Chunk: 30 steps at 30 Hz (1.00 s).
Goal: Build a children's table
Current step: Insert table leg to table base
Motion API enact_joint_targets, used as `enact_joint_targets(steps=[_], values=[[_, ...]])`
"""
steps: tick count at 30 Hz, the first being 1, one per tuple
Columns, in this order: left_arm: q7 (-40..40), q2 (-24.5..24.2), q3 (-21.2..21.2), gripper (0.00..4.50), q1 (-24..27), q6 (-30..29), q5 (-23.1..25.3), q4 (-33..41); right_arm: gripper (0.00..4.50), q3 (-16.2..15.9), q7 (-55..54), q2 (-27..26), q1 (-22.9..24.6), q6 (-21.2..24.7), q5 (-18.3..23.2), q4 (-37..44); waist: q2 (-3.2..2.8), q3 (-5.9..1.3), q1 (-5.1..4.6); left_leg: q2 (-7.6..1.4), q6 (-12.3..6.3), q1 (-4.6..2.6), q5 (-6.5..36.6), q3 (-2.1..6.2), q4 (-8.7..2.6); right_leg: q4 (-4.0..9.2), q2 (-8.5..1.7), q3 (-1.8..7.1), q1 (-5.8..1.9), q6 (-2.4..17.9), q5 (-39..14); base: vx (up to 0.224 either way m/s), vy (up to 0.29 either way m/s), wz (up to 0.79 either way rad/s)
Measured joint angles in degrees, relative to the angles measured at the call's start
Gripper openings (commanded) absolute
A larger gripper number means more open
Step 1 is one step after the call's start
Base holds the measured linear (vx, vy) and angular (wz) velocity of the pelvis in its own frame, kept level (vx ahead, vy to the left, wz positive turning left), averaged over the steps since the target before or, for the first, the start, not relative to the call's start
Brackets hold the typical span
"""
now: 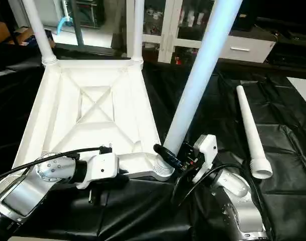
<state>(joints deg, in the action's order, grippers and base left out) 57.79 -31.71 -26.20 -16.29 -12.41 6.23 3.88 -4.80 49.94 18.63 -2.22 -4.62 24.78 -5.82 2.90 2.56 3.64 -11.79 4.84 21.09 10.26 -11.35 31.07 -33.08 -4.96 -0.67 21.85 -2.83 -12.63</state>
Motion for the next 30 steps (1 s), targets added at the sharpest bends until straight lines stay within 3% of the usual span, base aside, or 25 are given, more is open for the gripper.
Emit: enact_joint_targets(steps=[12,17,24,30], values=[[-0.5,0.5,0.6,0.0,0.6,-0.7,-0.3,0.2,1.85,-1.4,-1.7,-0.4,-0.2,-3.1,-0.7,-1.2,-0.23,-0.12,-0.29,0.0,0.0,-0.04,0.0,0.0,-0.14,-0.01,0.01,-0.01,0.01,0.0,0.0,0.0,0.0,0.0],[-1.8,1.6,1.3,0.0,0.8,-3.7,0.0,0.4,1.85,-2.0,-5.6,-1.7,-1.2,-3.5,-2.4,-2.1,-0.39,-0.26,-0.64,0.01,0.0,-0.1,0.0,0.0,-0.15,-0.01,0.02,0.0,0.01,0.0,0.0,0.0,0.0,0.0],[-7.9,7.4,2.8,0.0,-0.6,-9.4,1.6,-2.6,1.87,-2.4,-16.7,-4.8,-7.1,-3.0,-7.5,-7.6,-0.42,-0.02,-1.72,0.26,0.01,-0.08,0.0,0.14,-0.13,0.26,-0.21,-0.06,0.11,0.0,0.0,-0.052,0.008,-0.02],[-13.6,14.2,2.4,0.0,-5.1,-14.2,3.3,-7.6,1.89,-1.6,-27.8,-7.8,-14.1,-2.2,-11.8,-14.9,-0.76,0.6,-2.37,1.15,0.01,0.24,0.0,1.2,-0.23,2.1,-0.4,-0.12,0.06,0.0,0.0,-0.062,0.054,-0.11]])
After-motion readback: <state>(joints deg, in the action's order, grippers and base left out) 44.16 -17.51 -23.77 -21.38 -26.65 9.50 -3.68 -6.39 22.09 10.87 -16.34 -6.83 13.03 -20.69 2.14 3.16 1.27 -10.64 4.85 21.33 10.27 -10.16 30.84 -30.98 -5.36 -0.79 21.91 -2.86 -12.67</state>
